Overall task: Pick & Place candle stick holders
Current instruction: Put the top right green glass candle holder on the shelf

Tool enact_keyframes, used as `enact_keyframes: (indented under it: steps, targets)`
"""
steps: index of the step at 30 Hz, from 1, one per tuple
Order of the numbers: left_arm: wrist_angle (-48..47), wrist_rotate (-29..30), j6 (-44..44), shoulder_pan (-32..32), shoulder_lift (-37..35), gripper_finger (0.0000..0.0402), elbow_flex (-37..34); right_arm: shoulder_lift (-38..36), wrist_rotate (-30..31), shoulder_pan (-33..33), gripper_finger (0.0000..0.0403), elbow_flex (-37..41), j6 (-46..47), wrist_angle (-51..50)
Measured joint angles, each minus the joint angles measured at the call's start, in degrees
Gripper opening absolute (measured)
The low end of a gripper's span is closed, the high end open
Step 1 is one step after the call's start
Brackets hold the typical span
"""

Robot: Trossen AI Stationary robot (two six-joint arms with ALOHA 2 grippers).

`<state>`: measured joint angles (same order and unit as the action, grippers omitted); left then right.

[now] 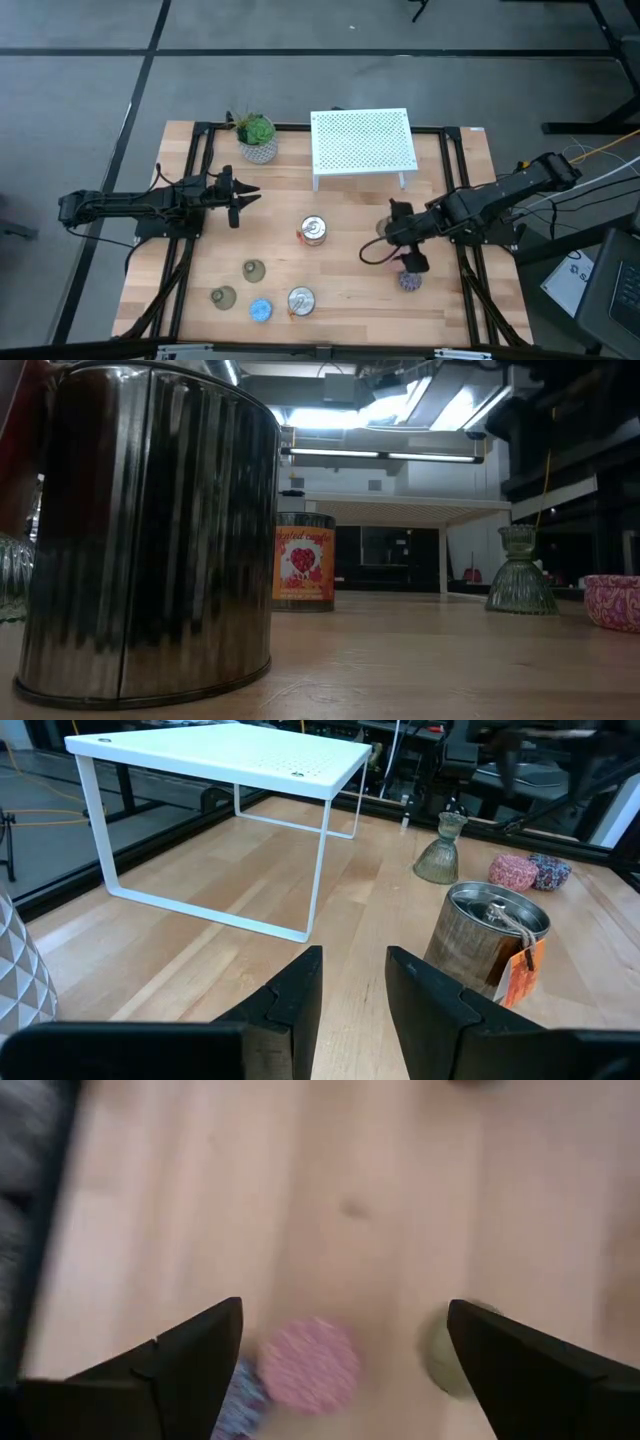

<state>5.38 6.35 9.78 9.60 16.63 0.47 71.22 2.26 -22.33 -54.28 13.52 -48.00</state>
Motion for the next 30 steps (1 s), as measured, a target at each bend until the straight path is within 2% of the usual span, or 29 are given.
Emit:
enact_keyframes:
  steps: [6,13,25,27,30]
  targets:
    - [0.0,0.0,0.0,0.0,0.0,0.0107,0.0,0.0,6.5,2.9,0.0355,2.2,-4.8,-1.6]
    - [0.0,0.0,0.0,0.0,0.0,0.0107,0.0,0.0,5.2,6.1,0.0355,4.6,-7.1,-2.2]
    - [0.0,0.0,0.0,0.0,0.0,0.0107,0.0,0.0,5.1,6.3,0.0353,8.5,-10.0,-0.2]
    - [0.0,0.0,0.0,0.0,0.0,0.0107,0.0,0.1,5.1,6.3,0.0339,9.4,-10.7,1.4]
    - [0.0,0.0,0.0,0.0,0.0,0.0107,0.0,0.7,5.1,6.3,0.0296,10.0,-11.7,3.0]
